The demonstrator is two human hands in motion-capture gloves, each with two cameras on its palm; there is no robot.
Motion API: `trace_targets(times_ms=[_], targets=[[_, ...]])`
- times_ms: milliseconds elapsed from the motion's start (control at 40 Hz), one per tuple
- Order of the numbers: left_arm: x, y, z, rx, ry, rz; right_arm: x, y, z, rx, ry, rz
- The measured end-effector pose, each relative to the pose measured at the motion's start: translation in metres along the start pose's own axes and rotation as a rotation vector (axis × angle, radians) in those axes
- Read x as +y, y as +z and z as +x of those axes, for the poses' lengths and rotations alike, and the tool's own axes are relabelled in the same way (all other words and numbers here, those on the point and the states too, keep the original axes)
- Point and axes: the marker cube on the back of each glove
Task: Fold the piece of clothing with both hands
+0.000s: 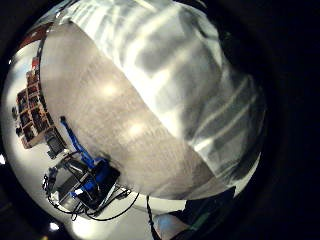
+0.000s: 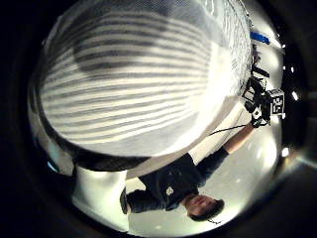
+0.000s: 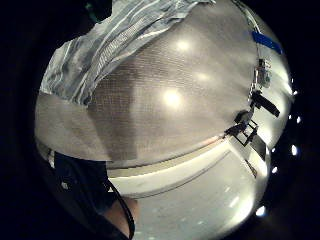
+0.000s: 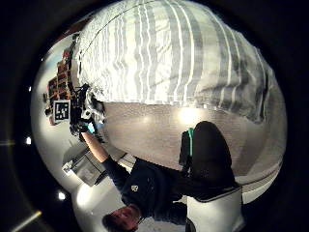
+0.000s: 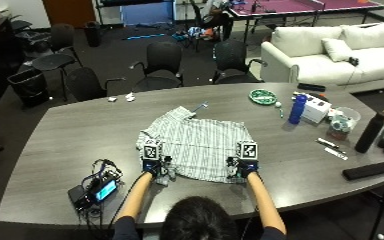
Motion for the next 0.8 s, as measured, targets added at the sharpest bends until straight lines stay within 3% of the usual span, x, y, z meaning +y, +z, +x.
trace_targets(times_ms=[50,200,350,525,675,800], targets=[[-0.009,-0.005,0.0,-0.013,-0.018,0.083,-0.004,0.004,-0.003,-0.006,0.014,-0.039],[-0.026,-0.017,0.003,-0.086,-0.072,0.26,-0.019,0.012,-0.012,0.074,-0.143,0.05],[-0.029,-0.018,0.016,-0.091,0.069,0.237,-0.026,0.017,-0.016,0.11,-0.165,0.06],[-0.024,-0.019,0.01,-0.1,-0.027,0.209,-0.035,0.011,-0.016,0.141,-0.144,0.189],[-0.01,-0.018,0.016,-0.134,0.043,0.19,-0.039,0.006,-0.018,0.184,-0.124,0.334],[0.029,-0.016,0.023,-0.212,0.105,0.192,-0.019,0.012,-0.013,0.284,-0.087,0.345]])
